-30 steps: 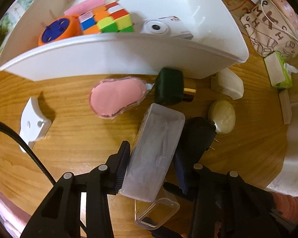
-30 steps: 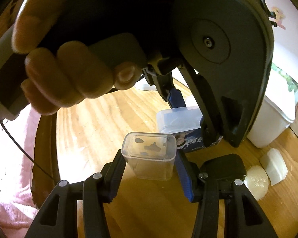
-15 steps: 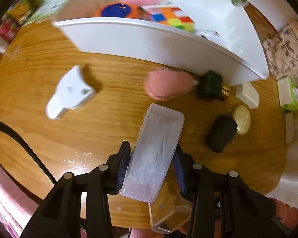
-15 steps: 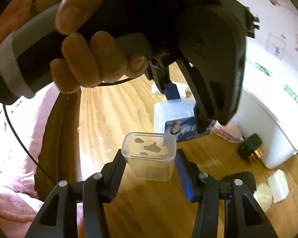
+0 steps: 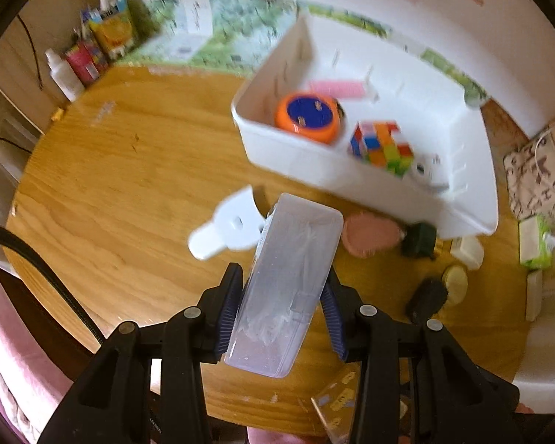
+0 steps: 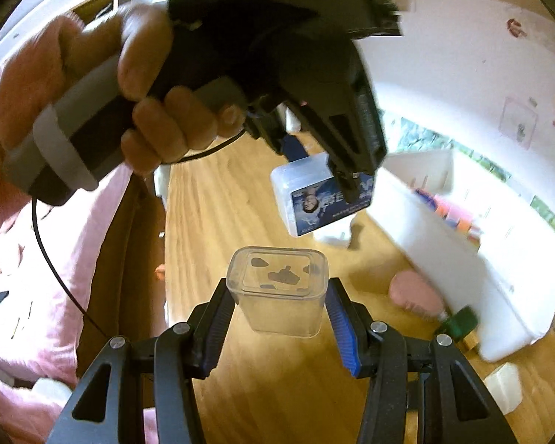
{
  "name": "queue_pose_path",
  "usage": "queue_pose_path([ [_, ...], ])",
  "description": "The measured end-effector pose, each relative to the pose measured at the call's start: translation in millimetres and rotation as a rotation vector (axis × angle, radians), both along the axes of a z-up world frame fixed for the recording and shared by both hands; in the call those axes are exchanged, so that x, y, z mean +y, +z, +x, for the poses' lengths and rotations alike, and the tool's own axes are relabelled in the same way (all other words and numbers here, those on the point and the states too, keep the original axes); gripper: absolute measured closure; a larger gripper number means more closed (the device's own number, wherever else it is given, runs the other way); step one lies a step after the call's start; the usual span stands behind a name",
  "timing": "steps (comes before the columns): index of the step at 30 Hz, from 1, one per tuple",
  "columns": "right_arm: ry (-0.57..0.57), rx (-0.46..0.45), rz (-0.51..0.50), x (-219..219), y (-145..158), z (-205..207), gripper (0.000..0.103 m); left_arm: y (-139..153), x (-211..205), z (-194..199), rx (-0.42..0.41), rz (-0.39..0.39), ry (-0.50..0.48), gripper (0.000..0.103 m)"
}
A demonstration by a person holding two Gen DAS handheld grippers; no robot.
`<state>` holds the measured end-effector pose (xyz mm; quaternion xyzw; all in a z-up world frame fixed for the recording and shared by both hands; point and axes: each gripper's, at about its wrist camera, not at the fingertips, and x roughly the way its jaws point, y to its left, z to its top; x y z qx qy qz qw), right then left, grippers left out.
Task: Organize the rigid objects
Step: 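Grasp the small clear container with the right tool while the left tool grasps the translucent case, then lift the clear container and translucent case and carry both over the bin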
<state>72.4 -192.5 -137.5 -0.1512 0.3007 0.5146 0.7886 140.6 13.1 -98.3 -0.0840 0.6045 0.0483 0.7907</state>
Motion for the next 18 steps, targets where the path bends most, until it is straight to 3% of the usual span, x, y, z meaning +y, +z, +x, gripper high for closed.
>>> queue_pose_path([
  [12,-0.159,-0.101,0.077,-8,36,45,0.052,52,-3,29,-0.176,0.037,0.005,0.058],
  [18,-0.246,-0.114,0.100,-26,48,72,0.052,76,-8,38,-0.301,0.031,0.000,0.064],
])
